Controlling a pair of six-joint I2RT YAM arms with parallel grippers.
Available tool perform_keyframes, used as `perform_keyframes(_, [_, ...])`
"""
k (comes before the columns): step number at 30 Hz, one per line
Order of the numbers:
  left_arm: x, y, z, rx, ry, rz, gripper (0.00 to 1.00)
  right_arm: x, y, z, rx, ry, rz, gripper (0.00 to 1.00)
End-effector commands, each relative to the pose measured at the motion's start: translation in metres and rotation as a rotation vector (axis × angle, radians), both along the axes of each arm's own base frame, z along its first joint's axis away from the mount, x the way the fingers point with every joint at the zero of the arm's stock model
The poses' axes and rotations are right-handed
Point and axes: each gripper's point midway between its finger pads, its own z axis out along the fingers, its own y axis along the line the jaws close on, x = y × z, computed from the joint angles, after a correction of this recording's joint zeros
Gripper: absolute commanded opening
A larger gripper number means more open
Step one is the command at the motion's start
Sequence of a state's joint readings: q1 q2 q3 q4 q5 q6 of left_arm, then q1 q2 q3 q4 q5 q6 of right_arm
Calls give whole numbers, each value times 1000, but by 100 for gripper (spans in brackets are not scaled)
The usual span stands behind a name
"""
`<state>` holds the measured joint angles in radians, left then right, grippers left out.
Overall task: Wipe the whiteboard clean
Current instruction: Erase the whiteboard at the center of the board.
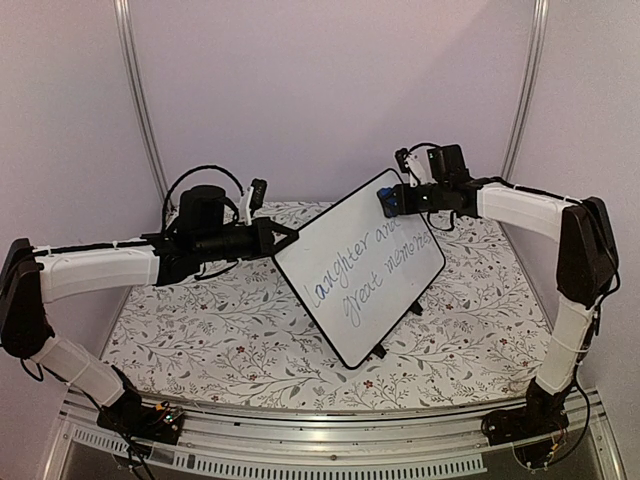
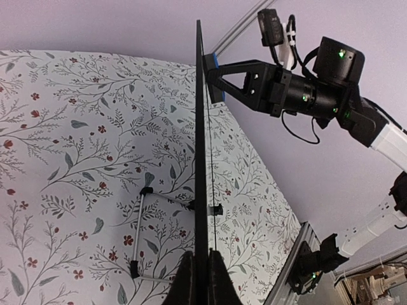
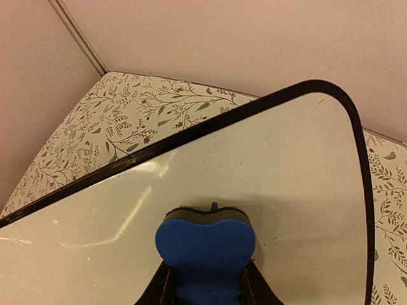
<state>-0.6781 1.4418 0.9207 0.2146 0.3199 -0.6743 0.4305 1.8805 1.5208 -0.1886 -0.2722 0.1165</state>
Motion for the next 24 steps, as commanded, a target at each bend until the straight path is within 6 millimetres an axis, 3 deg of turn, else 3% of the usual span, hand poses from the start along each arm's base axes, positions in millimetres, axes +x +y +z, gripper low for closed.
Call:
perform_keyframes(1, [-44,-33,17,-36,-60,-236,0,-18,-13,-43,-49,98,-18,16])
perform_keyframes(9, [-45,-34,16,-38,-56,-238,0,-29,-34,-43,-20,103,-46,16])
perform_keyframes(15, [-44,-35,15,-33,-57,-237,0,-12,-24,-23,14,71,-27,16])
perform_keyframes(24, [-44,-35,13,-27,-58,-239,0,15,-9,-12,38,61,-12,17])
